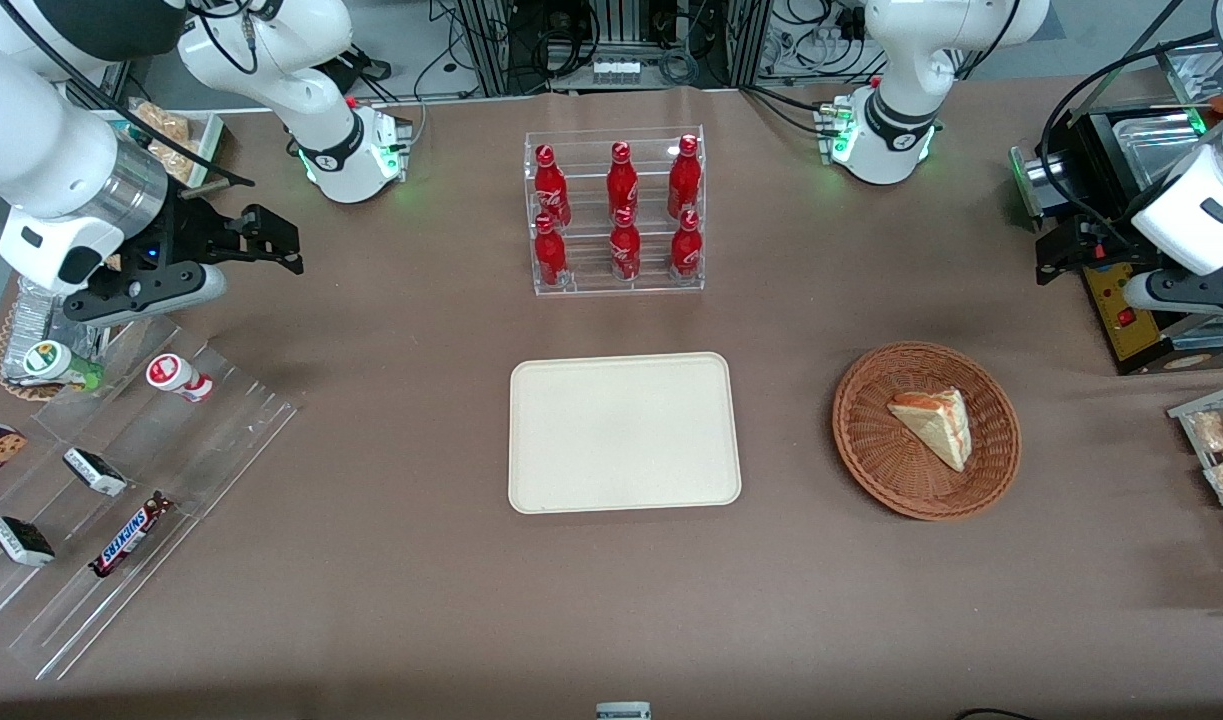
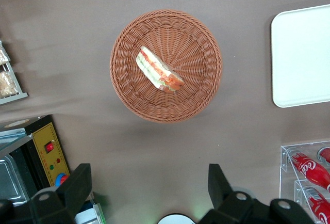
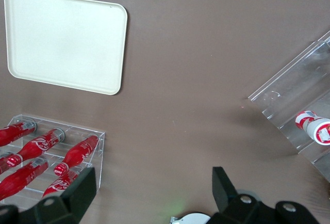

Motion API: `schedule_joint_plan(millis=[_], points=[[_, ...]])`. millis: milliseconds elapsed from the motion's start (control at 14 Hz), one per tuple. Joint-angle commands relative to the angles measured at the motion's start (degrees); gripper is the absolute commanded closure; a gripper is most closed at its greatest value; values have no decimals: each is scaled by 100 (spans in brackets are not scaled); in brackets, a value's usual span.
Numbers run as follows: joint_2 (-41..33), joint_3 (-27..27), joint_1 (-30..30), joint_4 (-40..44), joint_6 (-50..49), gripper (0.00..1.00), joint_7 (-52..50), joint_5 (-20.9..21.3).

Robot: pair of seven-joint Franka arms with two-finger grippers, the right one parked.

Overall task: Place sandwich from basket to tray
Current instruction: 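Move the left gripper over the wicker basket toward the sandwich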

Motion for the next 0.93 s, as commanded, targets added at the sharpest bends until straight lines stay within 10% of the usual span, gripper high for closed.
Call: schedule_joint_plan(millis=[0,857], points=[[-18,-76,81,54,-105,0,-95,-89],[61,-111,38,-725,366,0,-121,51]])
